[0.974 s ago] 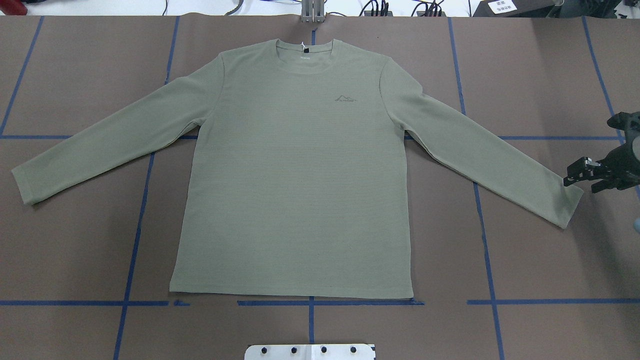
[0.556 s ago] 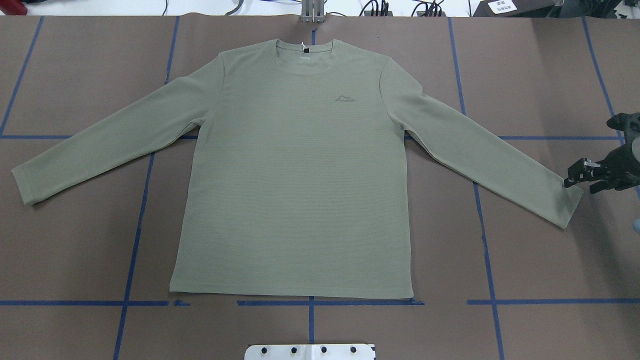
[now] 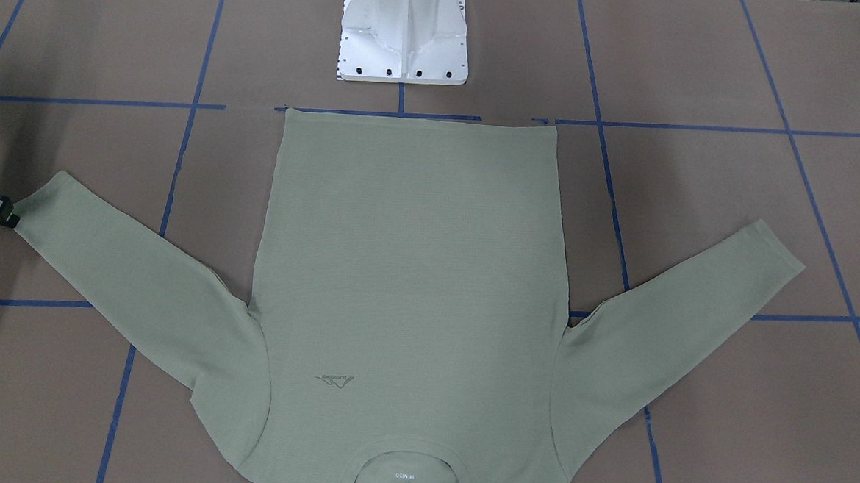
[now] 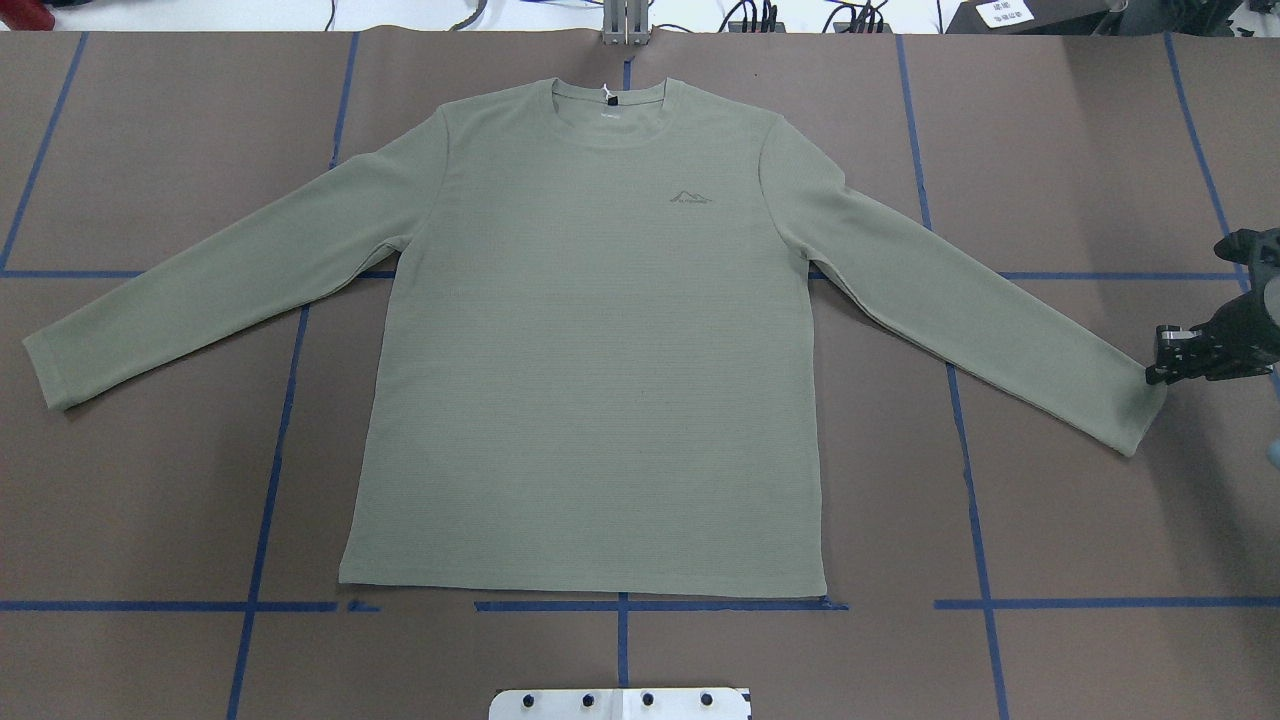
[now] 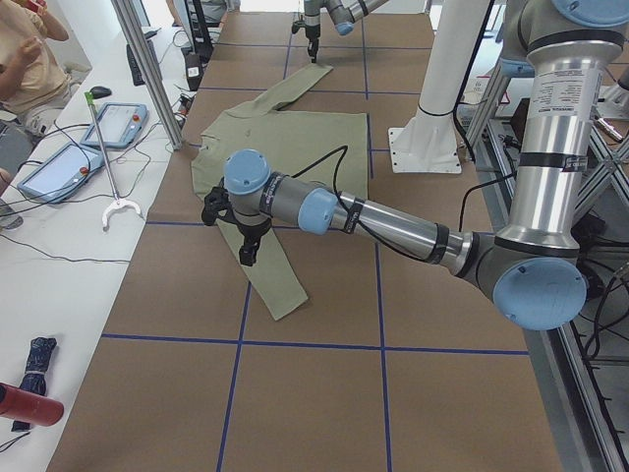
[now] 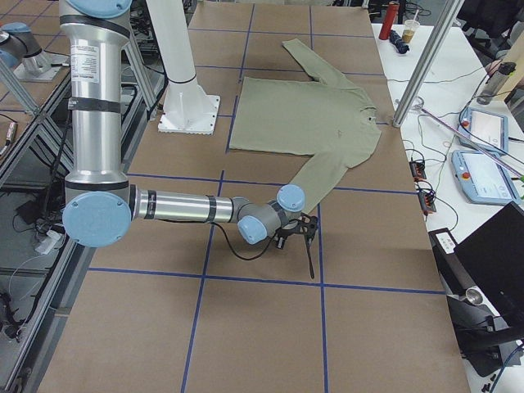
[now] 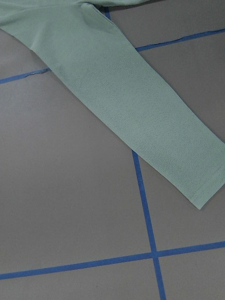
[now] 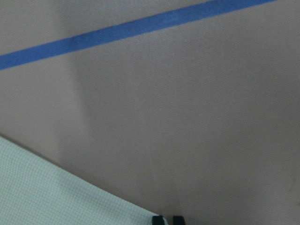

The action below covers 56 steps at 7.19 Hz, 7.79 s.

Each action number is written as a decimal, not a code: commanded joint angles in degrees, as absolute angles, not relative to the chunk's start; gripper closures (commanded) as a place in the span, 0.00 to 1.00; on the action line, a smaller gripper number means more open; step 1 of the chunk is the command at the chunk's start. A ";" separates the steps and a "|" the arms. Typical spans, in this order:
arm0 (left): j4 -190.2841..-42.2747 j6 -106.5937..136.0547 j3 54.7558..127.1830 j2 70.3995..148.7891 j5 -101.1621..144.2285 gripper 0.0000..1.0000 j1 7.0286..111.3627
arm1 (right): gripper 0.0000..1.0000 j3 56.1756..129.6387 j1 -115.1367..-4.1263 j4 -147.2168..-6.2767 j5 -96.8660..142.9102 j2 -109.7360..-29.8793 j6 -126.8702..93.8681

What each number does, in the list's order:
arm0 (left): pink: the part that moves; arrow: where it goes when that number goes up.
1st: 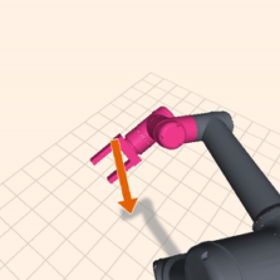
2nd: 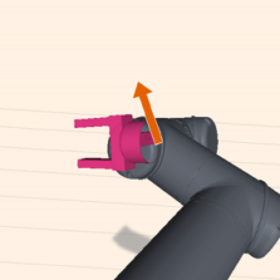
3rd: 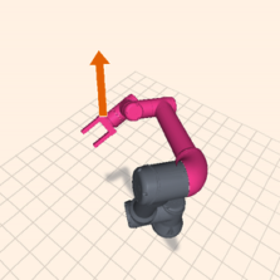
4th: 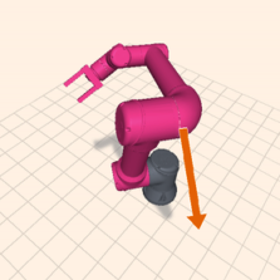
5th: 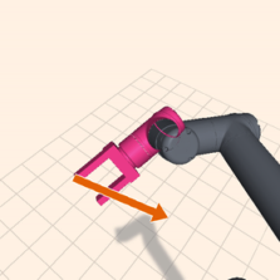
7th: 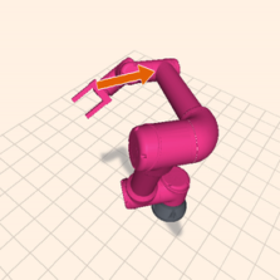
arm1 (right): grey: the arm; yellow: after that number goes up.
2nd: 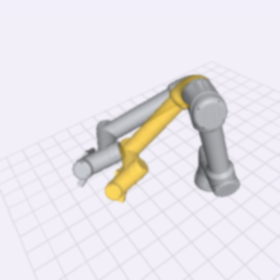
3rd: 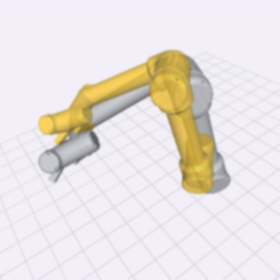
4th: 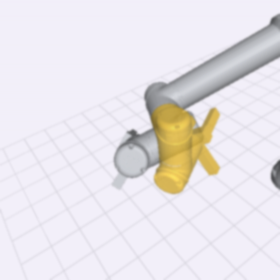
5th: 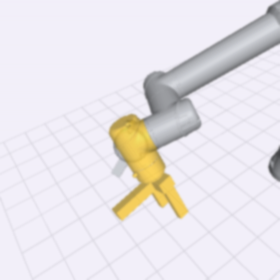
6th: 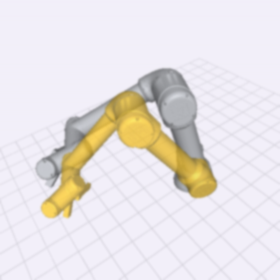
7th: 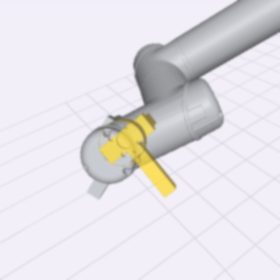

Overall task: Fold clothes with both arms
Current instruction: 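Move the right gripper down to the cuff of the sleeve nearest it, then grasp the sleeve cuff with the right gripper and carry it across the shirt, then lay the sleeve across the shirt body, open the right gripper and lift away, then move the left gripper down to the cuff of the other sleeve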

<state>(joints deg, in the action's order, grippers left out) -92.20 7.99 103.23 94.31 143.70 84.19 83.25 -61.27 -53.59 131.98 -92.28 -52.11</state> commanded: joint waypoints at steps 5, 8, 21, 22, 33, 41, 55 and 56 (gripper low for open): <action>-92.11 8.17 104.06 94.31 144.14 0.00 84.20 | 1.00 91.11 -61.35 -53.79 133.07 -92.37 -57.18; -92.11 8.17 104.15 94.31 144.23 0.00 84.20 | 1.00 98.35 -59.25 -56.58 134.03 -84.34 -73.15; -92.72 8.00 105.38 94.31 144.23 0.00 84.20 | 1.00 66.81 -28.75 -66.71 99.24 -24.61 -98.00; -92.64 8.00 105.38 94.39 144.23 0.00 84.11 | 1.00 66.36 -28.57 -66.45 98.71 -24.44 -98.00; -97.56 8.26 103.20 94.48 145.63 0.00 81.67 | 0.11 57.36 -30.66 -61.79 95.88 -18.70 -100.37; -123.92 26.46 73.67 97.91 140.81 0.11 69.63 | 0.01 95.00 -55.88 -65.65 127.16 -61.93 -83.10; -124.89 25.84 69.79 96.77 137.29 0.40 68.29 | 0.01 96.59 -55.81 -65.65 126.65 -62.84 -82.79; -124.89 25.75 69.79 96.77 137.29 0.40 68.29 | 0.01 96.50 -55.81 -65.65 126.56 -62.84 -82.79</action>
<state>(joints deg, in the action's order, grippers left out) -124.89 25.81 69.83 96.77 137.28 68.29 96.55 -55.84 -65.65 126.63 -62.84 -82.78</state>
